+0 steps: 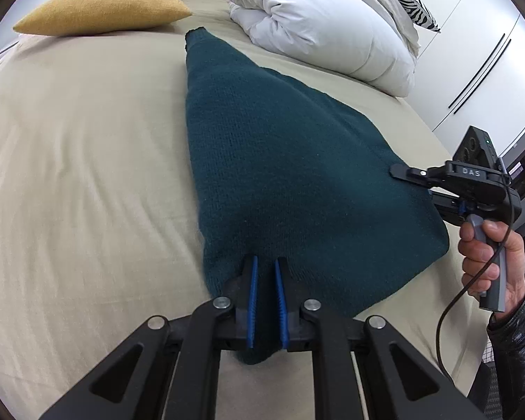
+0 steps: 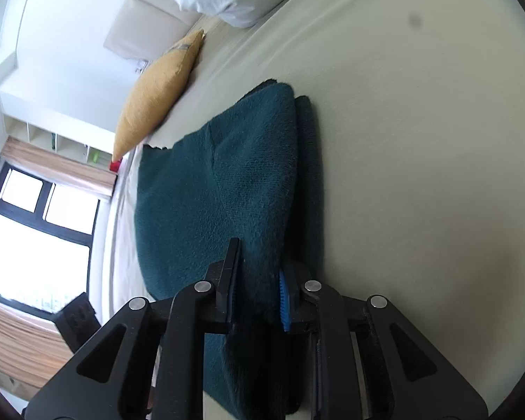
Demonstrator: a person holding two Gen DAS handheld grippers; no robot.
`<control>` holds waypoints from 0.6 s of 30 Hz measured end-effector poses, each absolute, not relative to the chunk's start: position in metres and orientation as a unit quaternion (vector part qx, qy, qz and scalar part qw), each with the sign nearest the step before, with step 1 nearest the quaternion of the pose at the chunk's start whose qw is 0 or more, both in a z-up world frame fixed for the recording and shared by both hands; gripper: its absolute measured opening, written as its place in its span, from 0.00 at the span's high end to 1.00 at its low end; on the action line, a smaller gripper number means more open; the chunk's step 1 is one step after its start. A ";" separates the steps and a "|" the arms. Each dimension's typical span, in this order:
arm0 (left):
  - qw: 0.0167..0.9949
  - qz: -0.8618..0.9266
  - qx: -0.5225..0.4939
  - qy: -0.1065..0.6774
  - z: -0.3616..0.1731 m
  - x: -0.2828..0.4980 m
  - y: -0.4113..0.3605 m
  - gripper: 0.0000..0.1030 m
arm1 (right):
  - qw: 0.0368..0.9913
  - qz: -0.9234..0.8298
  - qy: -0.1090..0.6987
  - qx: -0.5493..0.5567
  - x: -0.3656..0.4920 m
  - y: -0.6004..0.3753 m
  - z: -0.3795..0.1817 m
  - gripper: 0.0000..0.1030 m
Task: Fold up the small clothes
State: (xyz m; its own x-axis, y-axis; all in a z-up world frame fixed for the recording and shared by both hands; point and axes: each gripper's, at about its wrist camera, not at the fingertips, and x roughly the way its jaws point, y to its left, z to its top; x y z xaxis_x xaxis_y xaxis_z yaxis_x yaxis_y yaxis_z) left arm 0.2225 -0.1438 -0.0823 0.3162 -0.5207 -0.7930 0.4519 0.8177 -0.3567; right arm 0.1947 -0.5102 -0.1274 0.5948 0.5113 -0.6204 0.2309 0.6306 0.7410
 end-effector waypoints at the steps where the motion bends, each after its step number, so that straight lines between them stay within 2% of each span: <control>1: 0.811 -0.300 -0.032 0.502 -0.082 0.222 -0.145 0.87 | 0.790 0.083 0.437 0.422 0.190 -0.513 -0.125 0.81; 2: 0.810 -0.300 -0.029 0.502 -0.081 0.222 -0.145 0.87 | 0.801 0.065 0.428 0.414 0.183 -0.519 -0.118 0.77; 4: 0.810 -0.298 -0.029 0.504 -0.075 0.219 -0.144 0.88 | 0.819 0.021 0.418 0.391 0.167 -0.529 -0.105 0.77; 6: 0.816 -0.294 -0.027 0.496 -0.067 0.216 -0.145 0.81 | 0.836 -0.002 0.399 0.376 0.153 -0.537 -0.087 0.77; 11: 0.832 -0.310 -0.027 0.460 -0.041 0.219 -0.163 0.69 | 0.849 0.110 0.380 0.350 0.155 -0.505 -0.059 0.78; 16: 0.818 -0.302 -0.007 0.489 -0.063 0.247 -0.184 0.69 | 0.823 0.130 0.446 0.328 0.166 -0.480 -0.097 0.79; 17: 0.811 -0.310 -0.020 0.496 -0.069 0.251 -0.182 0.70 | 0.813 0.128 0.453 0.342 0.163 -0.486 -0.113 0.81; 18: 0.808 -0.316 -0.033 0.496 -0.072 0.253 -0.180 0.76 | 0.809 0.140 0.444 0.358 0.158 -0.492 -0.123 0.82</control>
